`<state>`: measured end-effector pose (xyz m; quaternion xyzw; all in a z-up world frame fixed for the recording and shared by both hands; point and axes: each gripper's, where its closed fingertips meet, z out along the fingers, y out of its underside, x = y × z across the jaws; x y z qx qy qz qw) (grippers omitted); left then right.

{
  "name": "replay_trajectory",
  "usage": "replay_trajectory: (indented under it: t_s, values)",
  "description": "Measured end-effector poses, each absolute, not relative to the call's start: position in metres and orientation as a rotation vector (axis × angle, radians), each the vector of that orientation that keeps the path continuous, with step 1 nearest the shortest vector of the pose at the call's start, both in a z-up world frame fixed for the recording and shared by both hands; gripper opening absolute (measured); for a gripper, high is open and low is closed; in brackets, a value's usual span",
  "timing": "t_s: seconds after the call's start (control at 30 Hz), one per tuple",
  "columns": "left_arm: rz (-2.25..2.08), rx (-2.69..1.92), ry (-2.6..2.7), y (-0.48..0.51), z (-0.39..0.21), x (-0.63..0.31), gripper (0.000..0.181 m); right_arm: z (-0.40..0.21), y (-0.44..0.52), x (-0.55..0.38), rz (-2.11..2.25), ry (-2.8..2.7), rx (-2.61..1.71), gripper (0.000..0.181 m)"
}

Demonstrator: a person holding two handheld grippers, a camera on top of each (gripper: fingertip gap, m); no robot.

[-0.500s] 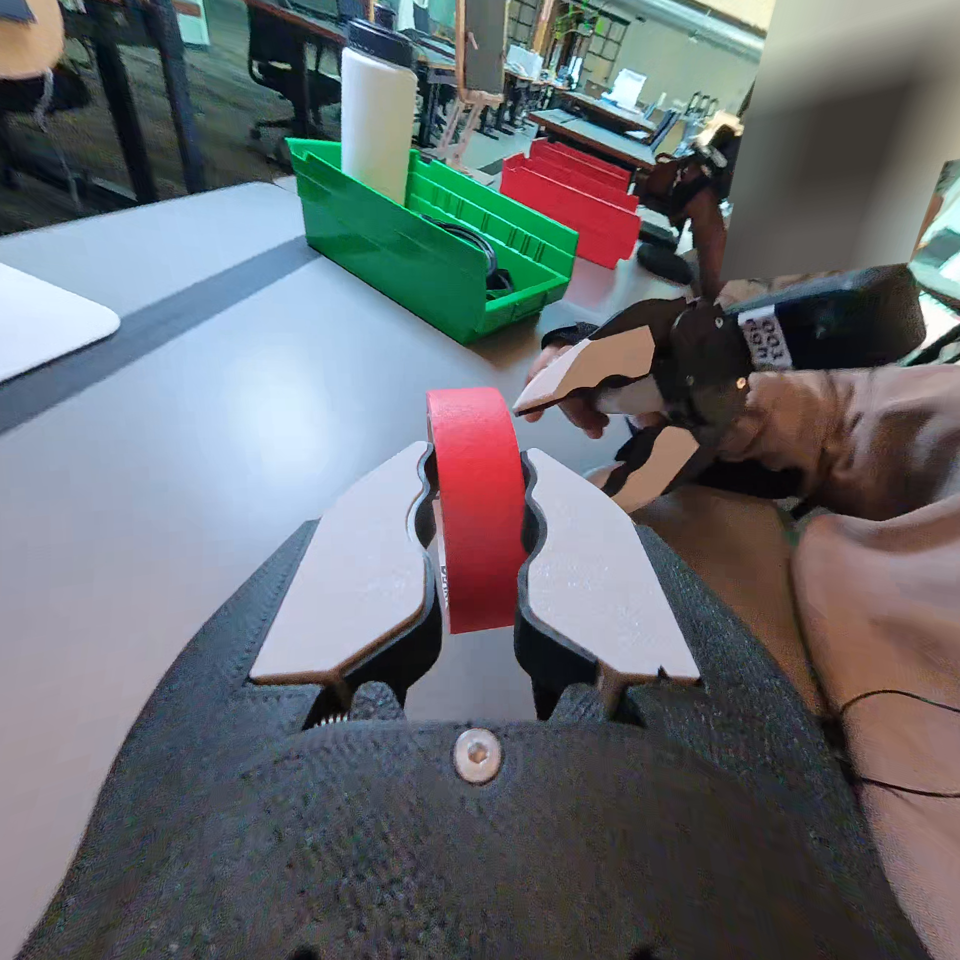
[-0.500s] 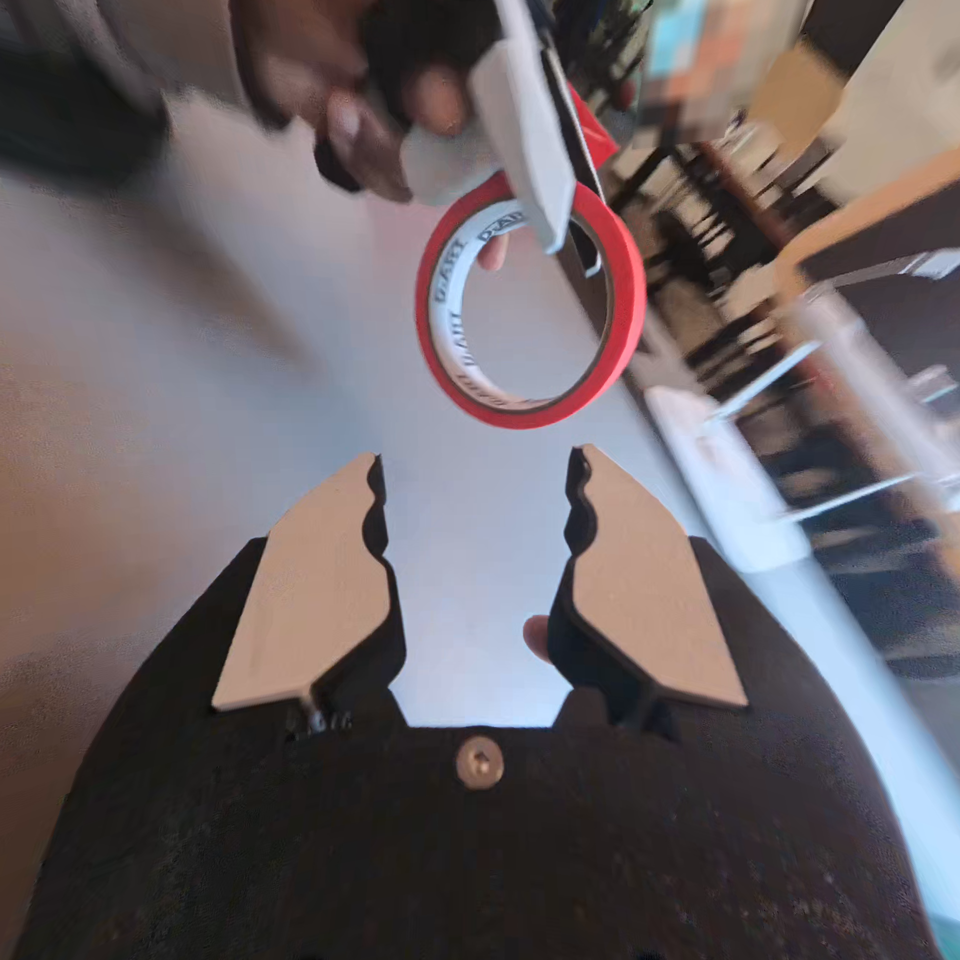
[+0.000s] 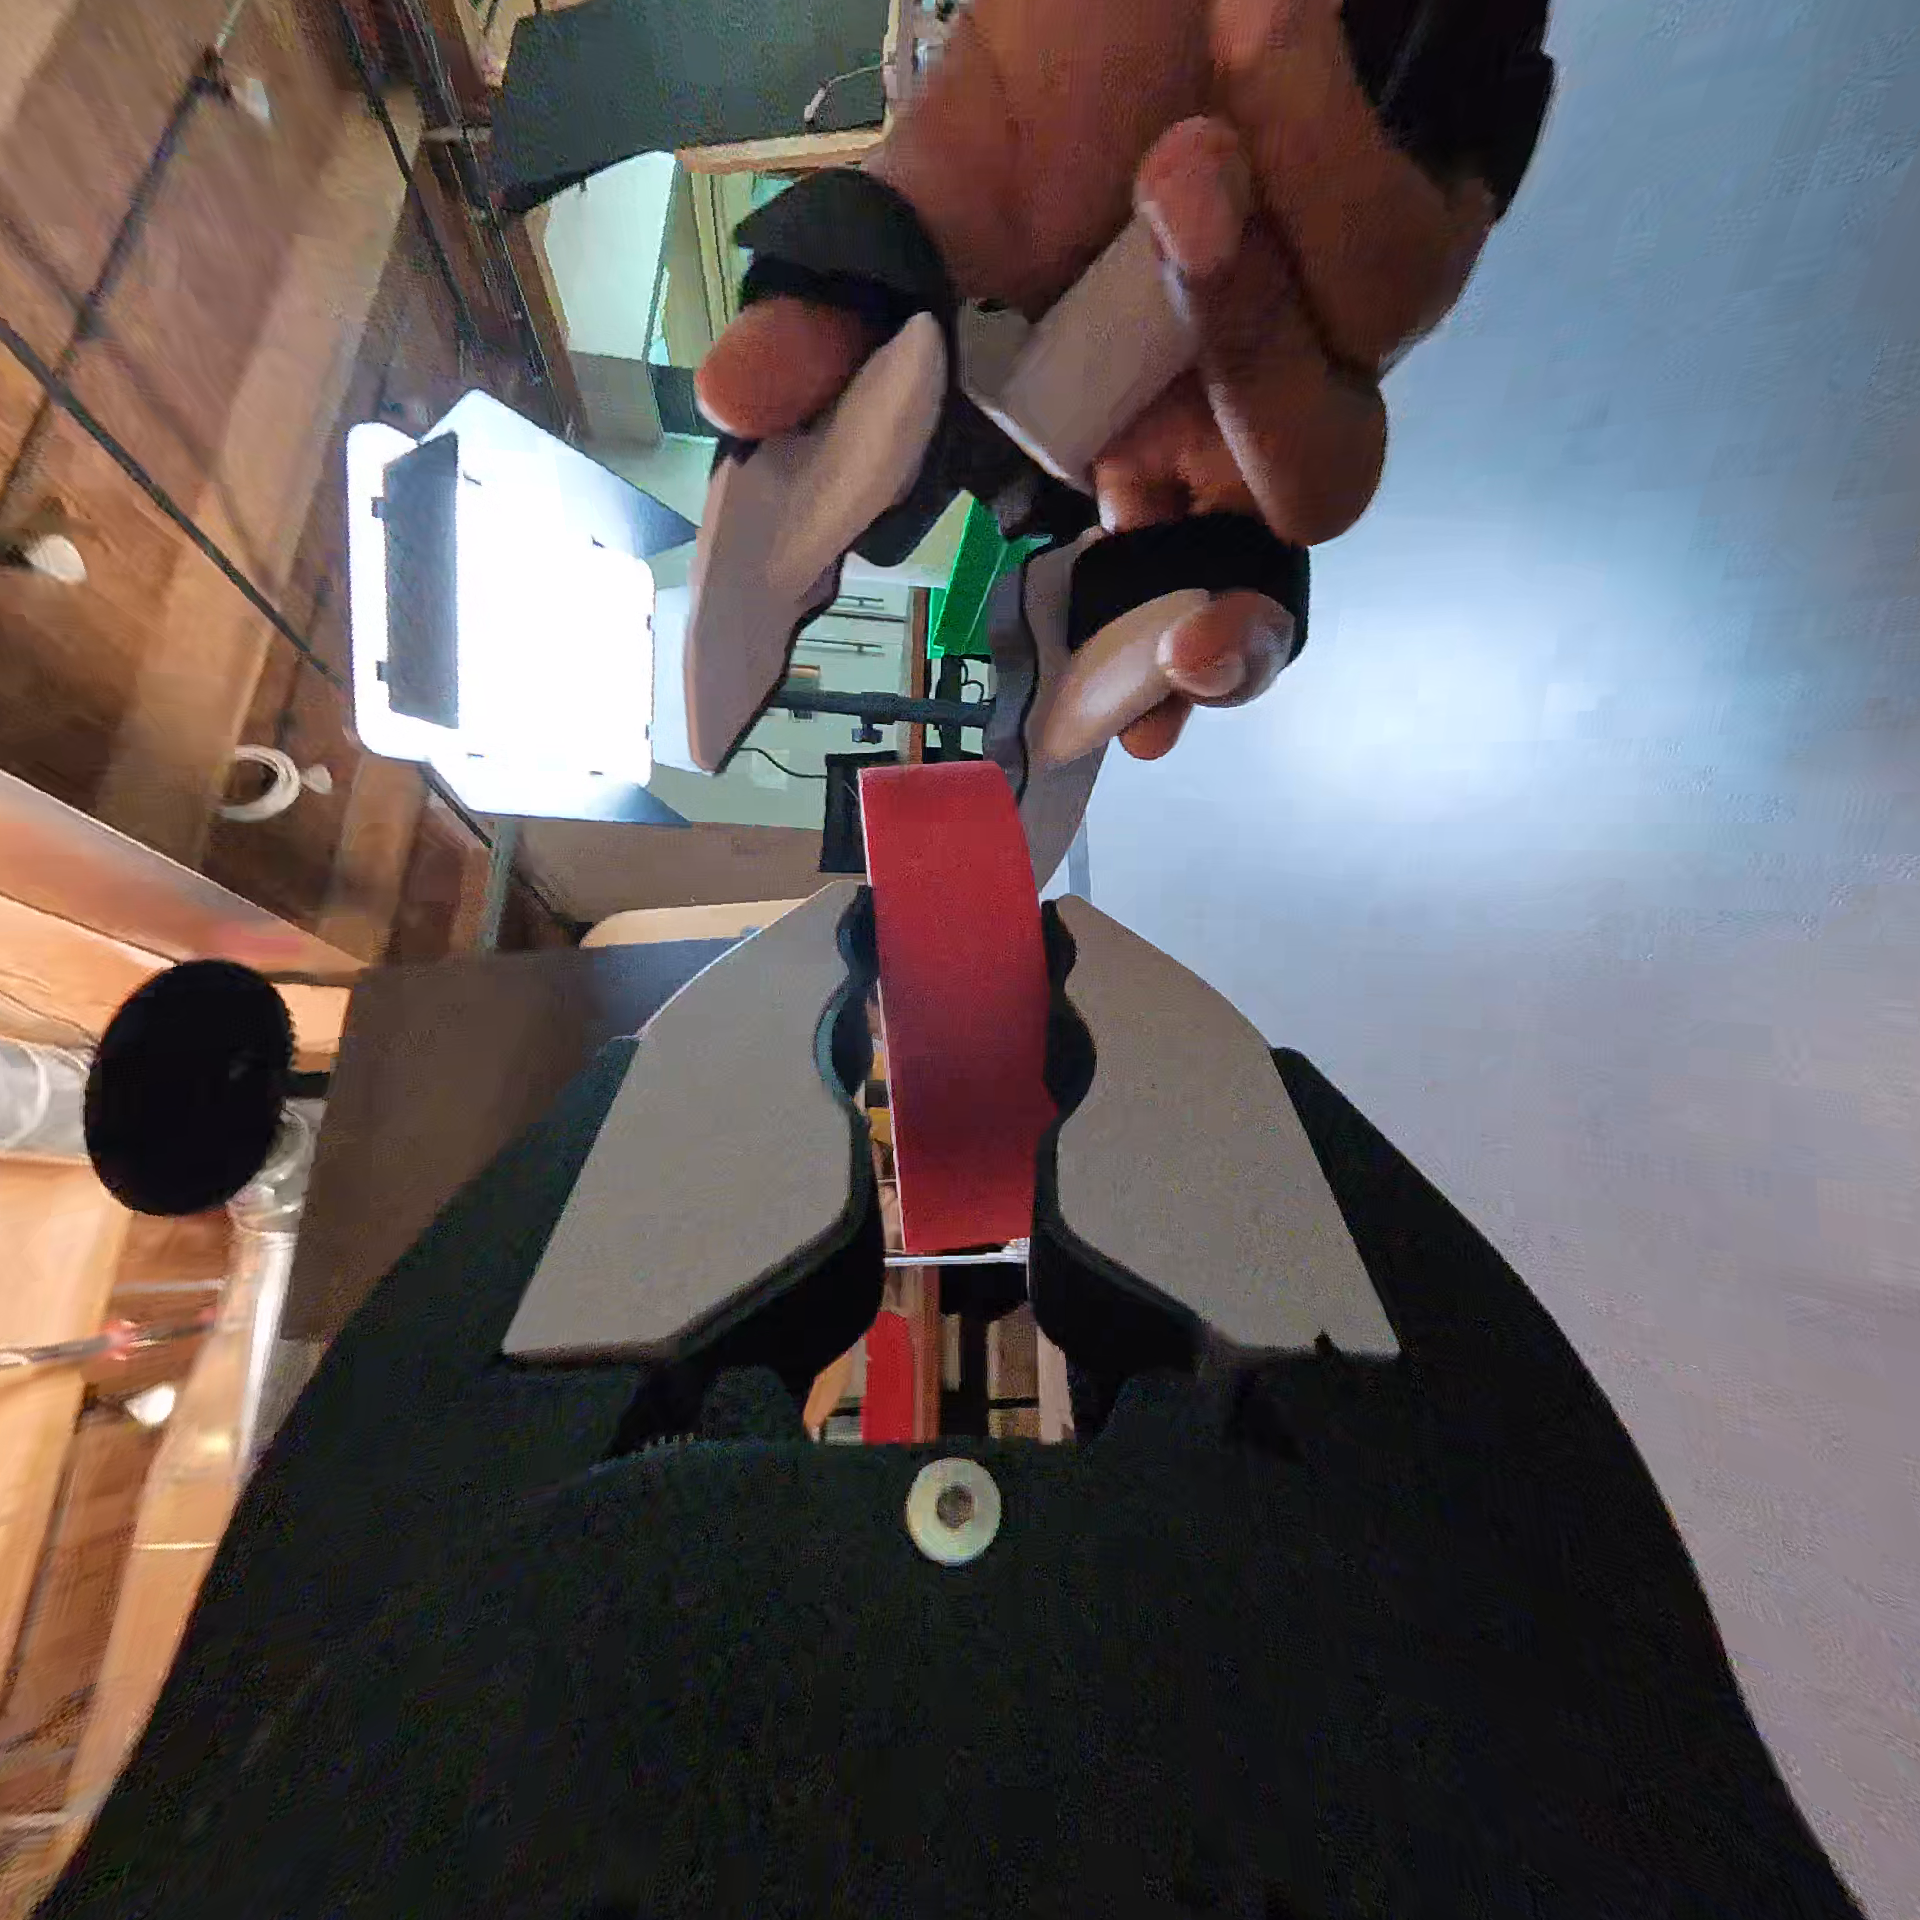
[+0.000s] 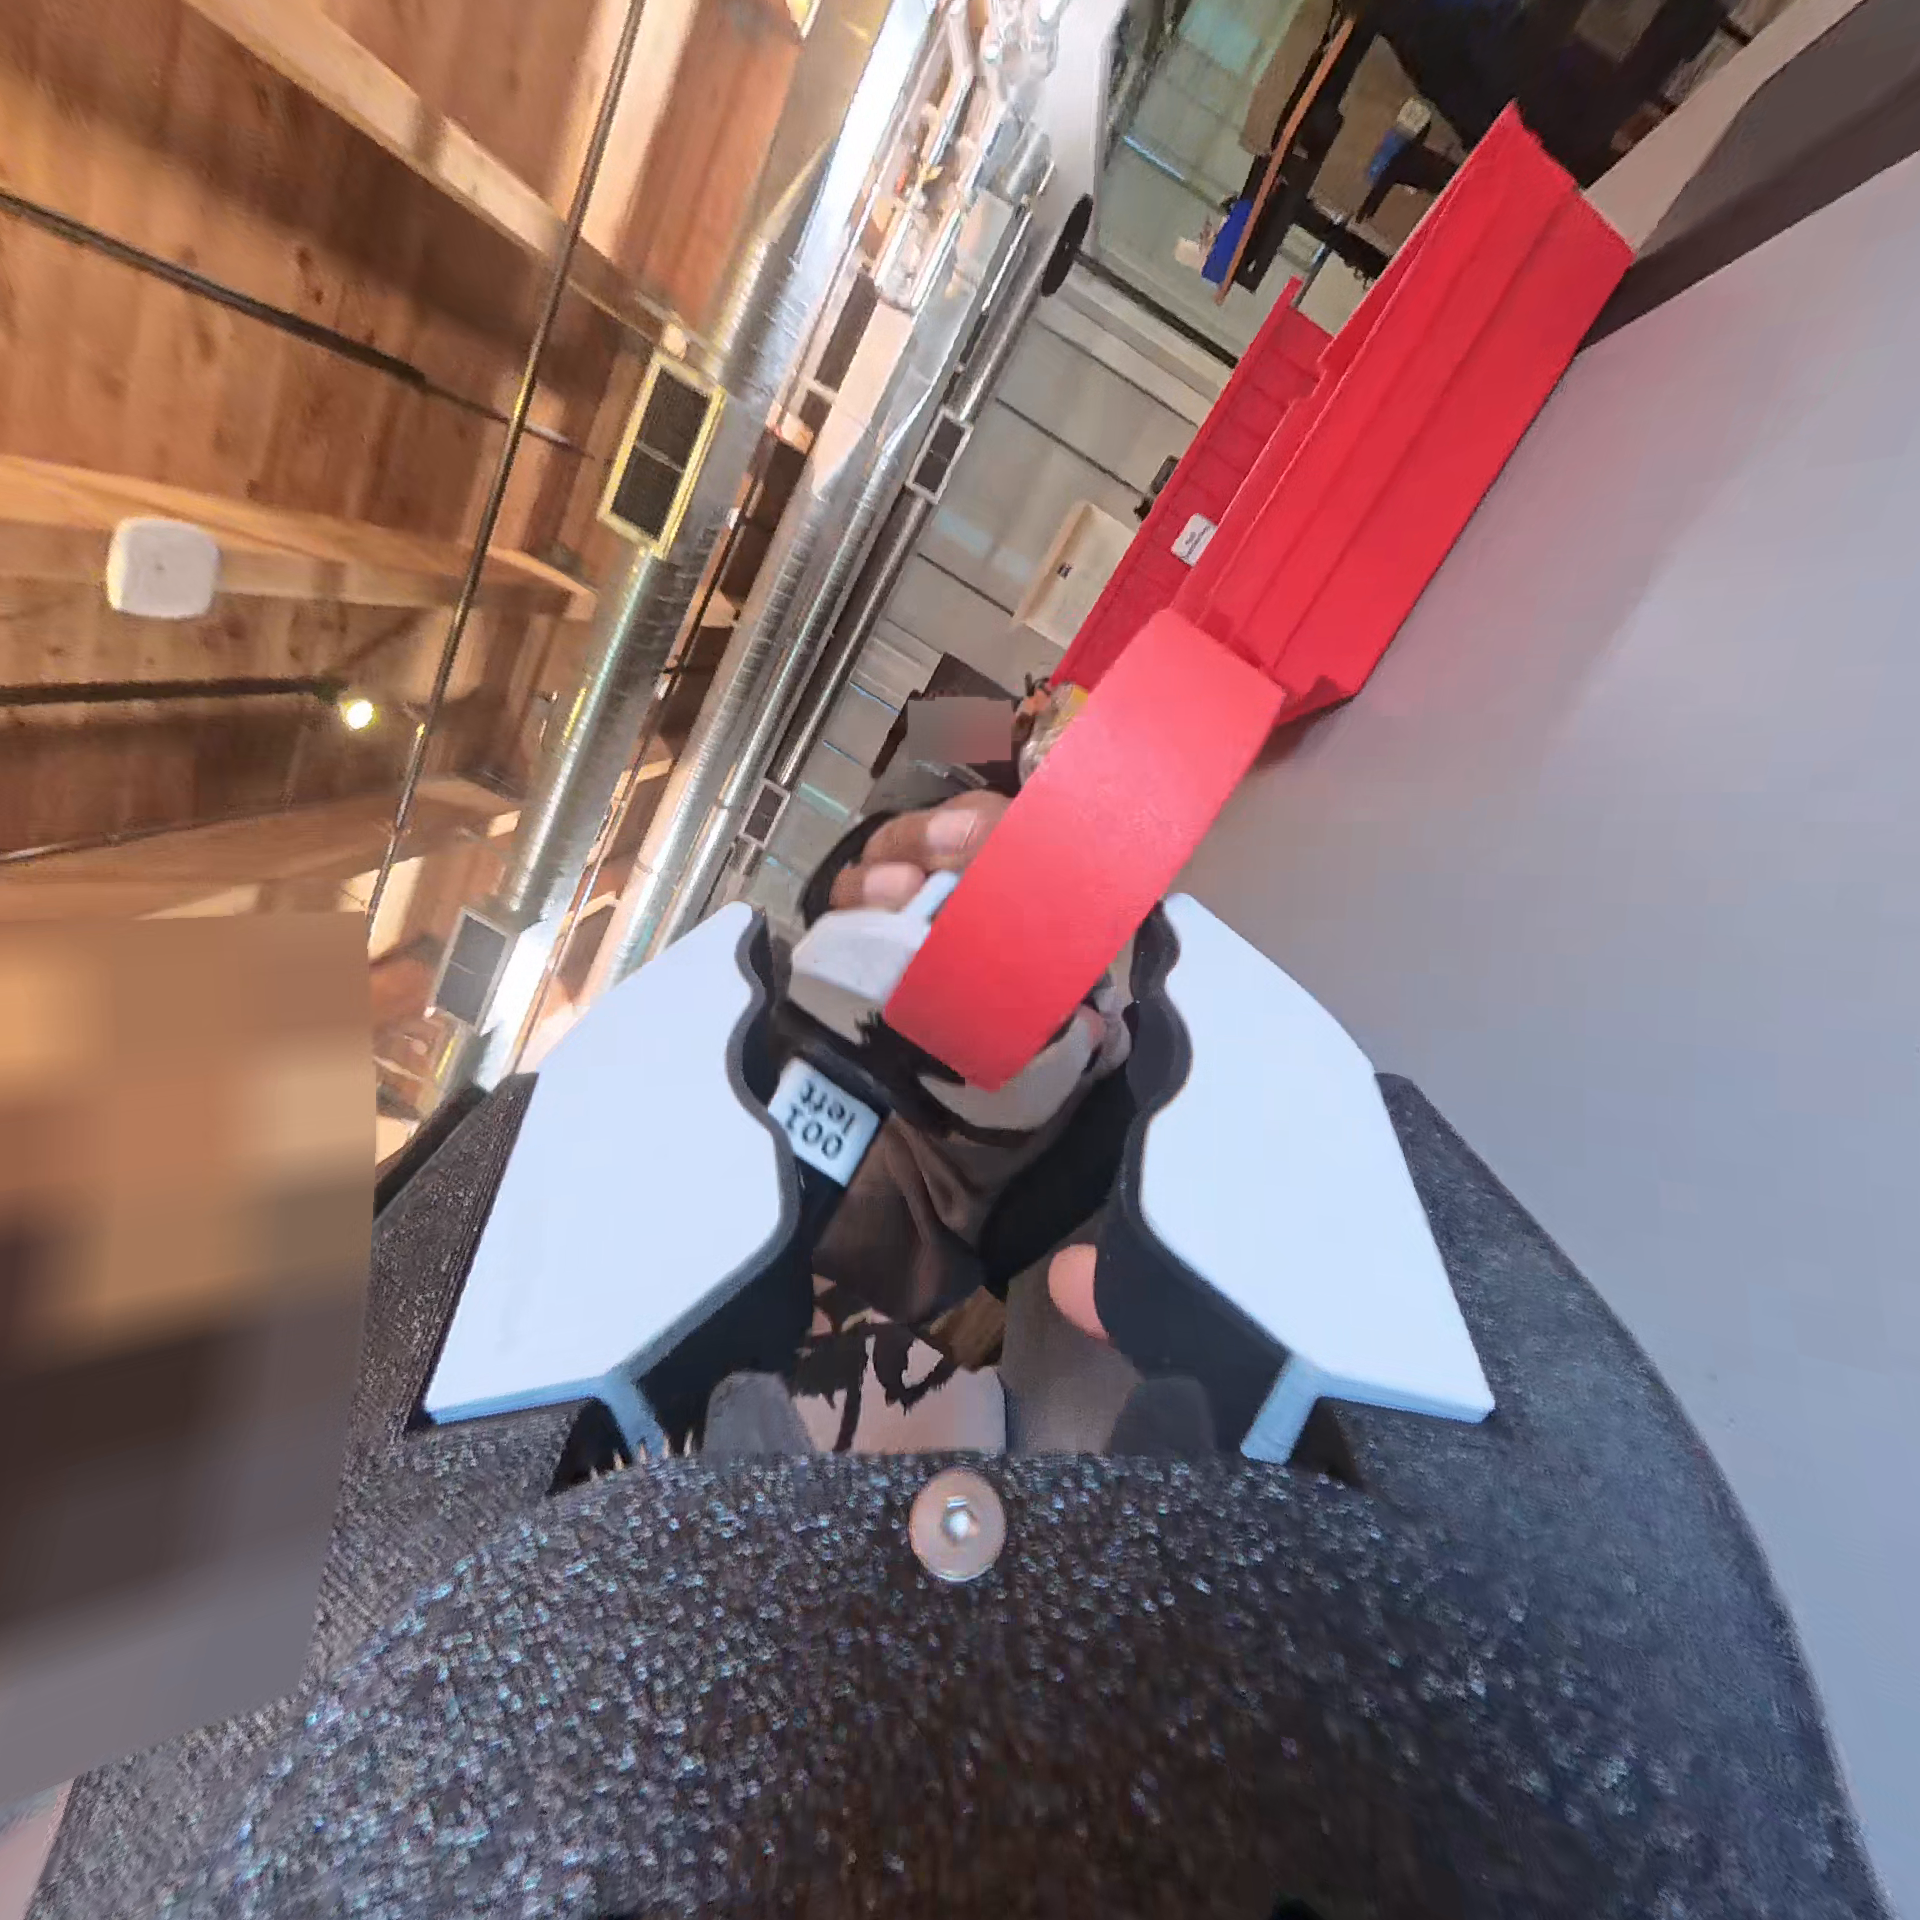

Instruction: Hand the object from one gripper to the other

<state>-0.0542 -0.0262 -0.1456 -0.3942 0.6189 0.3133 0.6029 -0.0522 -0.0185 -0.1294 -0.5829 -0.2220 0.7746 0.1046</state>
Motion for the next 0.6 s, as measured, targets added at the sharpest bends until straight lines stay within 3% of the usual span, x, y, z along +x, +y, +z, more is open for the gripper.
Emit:
replay_trajectory:
  t_s: [0.07, 0.13, 0.27, 0.37, 0.4, 0.6]
  values:
    - [0.813, -0.826, 1.472, -0.027, -0.150, -0.049, 0.030, -0.132, -0.015, -0.052, 2.265, -0.577, -1.752, 0.062]
    - [0.857, -0.755, 1.488, -0.029, -0.150, -0.045, 0.029, -0.139, -0.011, -0.051, 2.231, -0.551, -1.788, 0.034]
    - [0.792, -0.785, 1.404, -0.029, -0.142, -0.048, 0.031, -0.131, -0.012, -0.049, 2.233, -0.615, -1.707, 0.032]
    - [0.641, -0.897, 1.247, -0.029, -0.121, -0.055, 0.059, -0.116, -0.005, -0.039, 2.119, -0.738, -1.564, 0.031]
    - [0.574, -0.937, 1.205, -0.030, -0.116, -0.057, 0.059, -0.111, 0.000, -0.033, 2.040, -0.792, -1.507, 0.031]
    - [-0.529, -1.473, 0.751, -0.015, -0.104, -0.075, 0.044, -0.116, 0.010, -0.016, 1.130, -1.275, -1.132, 0.030]
